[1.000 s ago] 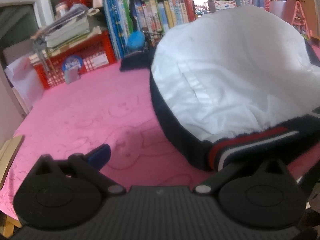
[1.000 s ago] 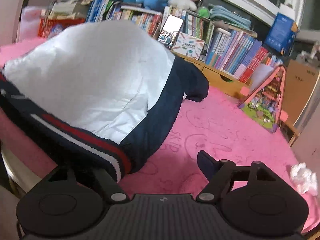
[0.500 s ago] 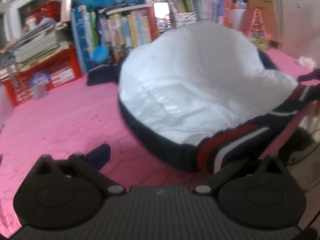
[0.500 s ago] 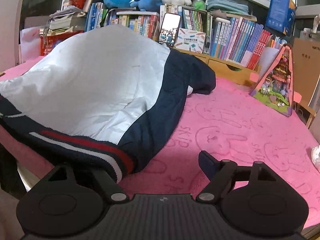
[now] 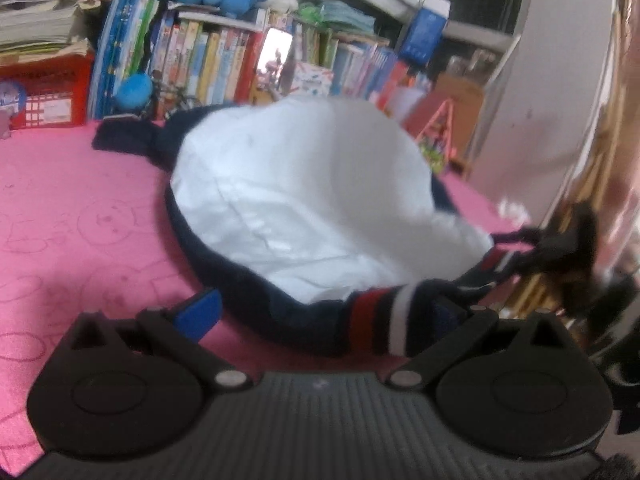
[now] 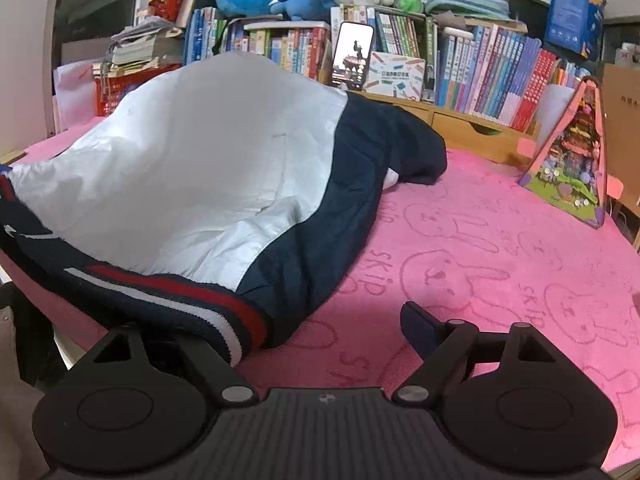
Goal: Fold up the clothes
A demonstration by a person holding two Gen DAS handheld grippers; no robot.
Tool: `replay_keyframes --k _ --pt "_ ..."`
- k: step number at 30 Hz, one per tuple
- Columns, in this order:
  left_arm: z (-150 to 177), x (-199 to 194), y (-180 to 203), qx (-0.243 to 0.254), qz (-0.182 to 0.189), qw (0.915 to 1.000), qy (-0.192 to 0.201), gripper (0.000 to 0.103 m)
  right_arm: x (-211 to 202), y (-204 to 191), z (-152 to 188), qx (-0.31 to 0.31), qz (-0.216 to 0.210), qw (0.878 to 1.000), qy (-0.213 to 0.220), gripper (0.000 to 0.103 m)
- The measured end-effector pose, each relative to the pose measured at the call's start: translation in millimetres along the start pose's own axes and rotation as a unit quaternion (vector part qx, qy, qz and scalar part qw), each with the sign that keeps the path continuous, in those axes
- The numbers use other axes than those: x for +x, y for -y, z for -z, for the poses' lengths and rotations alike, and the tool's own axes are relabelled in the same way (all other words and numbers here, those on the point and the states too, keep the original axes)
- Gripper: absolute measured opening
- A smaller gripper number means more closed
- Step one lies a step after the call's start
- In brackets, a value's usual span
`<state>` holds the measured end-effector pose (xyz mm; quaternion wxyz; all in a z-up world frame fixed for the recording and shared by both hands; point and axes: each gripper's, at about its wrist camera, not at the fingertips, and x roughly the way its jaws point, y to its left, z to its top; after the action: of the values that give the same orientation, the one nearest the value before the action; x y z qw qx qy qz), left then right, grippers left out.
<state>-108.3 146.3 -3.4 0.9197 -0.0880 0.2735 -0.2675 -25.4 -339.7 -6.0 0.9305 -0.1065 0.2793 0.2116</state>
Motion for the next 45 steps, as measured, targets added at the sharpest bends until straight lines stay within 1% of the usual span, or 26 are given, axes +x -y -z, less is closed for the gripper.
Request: replay_keyframes --k 1,4,6,8,10,12,14,15,17,18,20,23,25,26,28,30,32,34,36,37,40,41,44,45 --pt "-1 -5 0 -0.001 0.007 0.9999 0.01 0.103 0 1 0 0.003 -0.001 1.0 -0.001 0.084" --pt "-12 -18 5 -0.014 0.031 0.9977 0.058 0.103 2 -1 -1 0.004 0.001 1.0 -0.002 0.084" --pt "-23 -27 11 -0.012 0.055 0.9932 0.102 0.103 2 -3 -1 0.003 0.002 1.0 -0.003 0.085" --pt "-34 -33 18 -0.009 0.083 0.9864 0.141 0.103 2 -2 -1 0.005 0.002 1.0 -0.004 0.085" --pt "-47 -25 30 0.002 0.062 0.9875 0.145 0.103 3 -2 0 0.01 0.002 1.0 -0.004 0.085" --pt "-49 1 45 0.021 0.029 0.9922 0.119 0.103 3 -3 0 0.013 0.004 1.0 -0.003 0.085" --pt "-51 27 59 0.039 -0.004 0.9949 0.093 0.103 1 -4 0 0.014 0.006 1.0 -0.005 0.085" --pt "-47 45 62 0.037 -0.009 0.9972 0.065 0.103 0 -4 0 0.014 0.006 1.0 -0.005 0.085" --pt "-39 78 61 0.03 -0.034 0.9988 0.017 0.103 -11 1 1 0.026 -0.012 0.999 -0.014 0.085" --pt "-34 95 61 0.026 -0.046 0.9986 -0.007 0.103 -17 5 2 0.034 -0.023 0.999 -0.019 0.085" --pt "-26 114 53 0.02 -0.09 0.9953 -0.031 0.103 -29 11 3 0.049 -0.045 0.997 -0.028 0.085" --pt "-15 129 42 0.026 -0.142 0.9876 -0.061 0.103 -48 20 5 0.073 -0.082 0.993 -0.037 0.085" --pt "-12 130 41 0.036 -0.15 0.9864 -0.058 0.103 -57 23 3 0.091 -0.109 0.99 -0.023 0.087" --pt "-11 131 40 0.041 -0.153 0.9858 -0.056 0.103 -55 23 2 0.089 -0.106 0.99 -0.026 0.091" --pt "-8 132 40 0.052 -0.16 0.9844 -0.053 0.103 -47 19 0 0.081 -0.093 0.992 -0.039 0.096" --pt "-9 134 39 0.057 -0.167 0.9832 -0.049 0.103 -40 16 -2 0.072 -0.081 0.993 -0.052 0.095" --pt "-9 132 37 0.058 -0.166 0.9834 -0.046 0.103 -40 12 0 0.056 -0.088 0.993 -0.061 0.094" --pt "-9 131 38 0.059 -0.167 0.9832 -0.044 0.103 -50 13 2 0.041 -0.098 0.992 -0.061 0.094" --pt "-10 133 38 0.062 -0.172 0.9822 -0.044 0.103 -65 21 7 0.055 -0.117 0.99 -0.048 0.094" --pt "-9 134 39 0.063 -0.174 0.9818 -0.043 0.103 -72 28 7 0.077 -0.13 0.988 -0.035 0.094" --pt "-6 131 43 0.065 -0.177 0.9812 -0.041 0.103 -90 52 5 0.158 -0.166 0.973 0.016 0.094" --pt "-6 131 43 0.064 -0.177 0.9812 -0.04 0.103 -95 60 4 0.186 -0.171 0.967 0.038 0.094" --pt "-7 130 42 0.064 -0.179 0.981 -0.04 0.103 -98 72 -8 0.234 -0.169 0.954 0.077 0.094" --pt "-6 131 43 0.063 -0.181 0.9807 -0.039 0.103 -93 66 -13 0.226 -0.161 0.957 0.084 0.094"
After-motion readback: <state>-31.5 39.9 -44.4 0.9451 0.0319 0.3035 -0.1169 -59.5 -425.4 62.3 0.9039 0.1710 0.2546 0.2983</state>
